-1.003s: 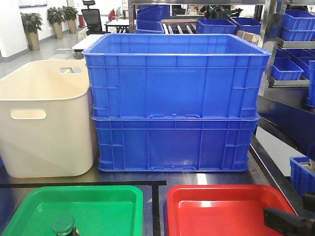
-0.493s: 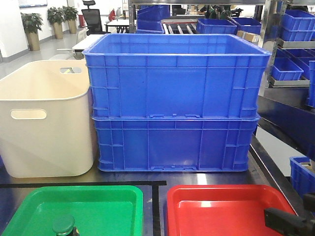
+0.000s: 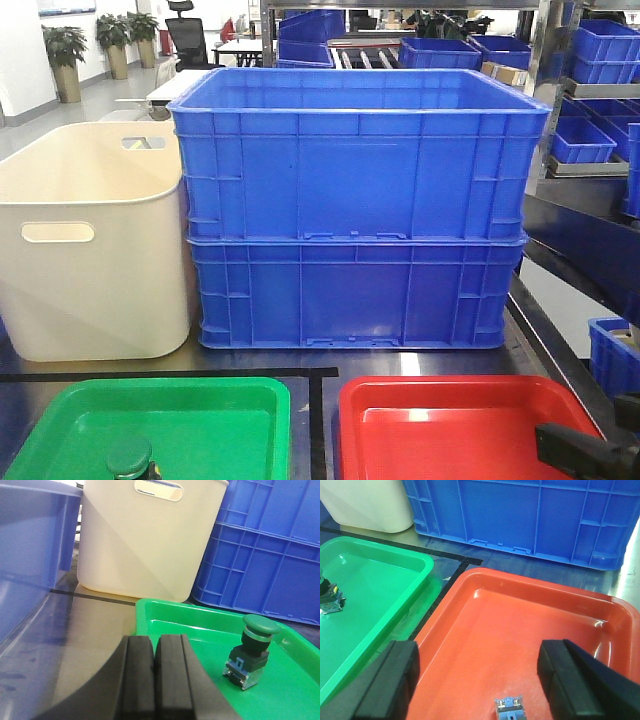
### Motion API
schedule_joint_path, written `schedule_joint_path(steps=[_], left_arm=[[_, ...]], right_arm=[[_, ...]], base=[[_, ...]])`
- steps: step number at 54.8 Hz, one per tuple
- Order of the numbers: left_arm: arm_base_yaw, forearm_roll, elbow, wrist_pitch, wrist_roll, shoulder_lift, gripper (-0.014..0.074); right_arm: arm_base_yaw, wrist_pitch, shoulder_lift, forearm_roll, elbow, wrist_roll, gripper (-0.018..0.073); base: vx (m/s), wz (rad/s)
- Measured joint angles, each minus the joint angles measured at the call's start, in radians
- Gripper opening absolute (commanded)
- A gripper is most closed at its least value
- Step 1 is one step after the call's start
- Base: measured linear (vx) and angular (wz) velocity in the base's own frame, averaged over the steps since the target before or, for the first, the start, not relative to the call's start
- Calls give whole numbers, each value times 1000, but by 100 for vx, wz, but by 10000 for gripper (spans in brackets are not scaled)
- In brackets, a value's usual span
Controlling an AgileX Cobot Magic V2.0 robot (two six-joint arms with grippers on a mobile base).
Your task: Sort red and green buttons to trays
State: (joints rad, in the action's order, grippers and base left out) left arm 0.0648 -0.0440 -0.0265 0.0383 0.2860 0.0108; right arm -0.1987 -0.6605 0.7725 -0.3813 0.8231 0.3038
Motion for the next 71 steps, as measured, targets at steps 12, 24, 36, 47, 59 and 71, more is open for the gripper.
schedule_joint_path(steps=[12,24,36,47,59,71], left_arm=[[0,0,0,0,0,0,-6],[0,0,0,0,0,0,-7],[0,0,0,0,0,0,-7],[0,0,0,0,0,0,-6],[0,0,0,0,0,0,-6],[0,0,0,0,0,0,-6]], right_arm=[[0,0,0,0,0,0,556],[0,0,0,0,0,0,556],[0,0,-33,49,0,0,531],[0,68,-165,154,-38,-11,419],[3,324,-366,276,-302,-120,169],[102,400,-526,451,-502,-319,-15]], base=[[0,0],[0,0],[0,0],[0,0],[0,0],[0,0]])
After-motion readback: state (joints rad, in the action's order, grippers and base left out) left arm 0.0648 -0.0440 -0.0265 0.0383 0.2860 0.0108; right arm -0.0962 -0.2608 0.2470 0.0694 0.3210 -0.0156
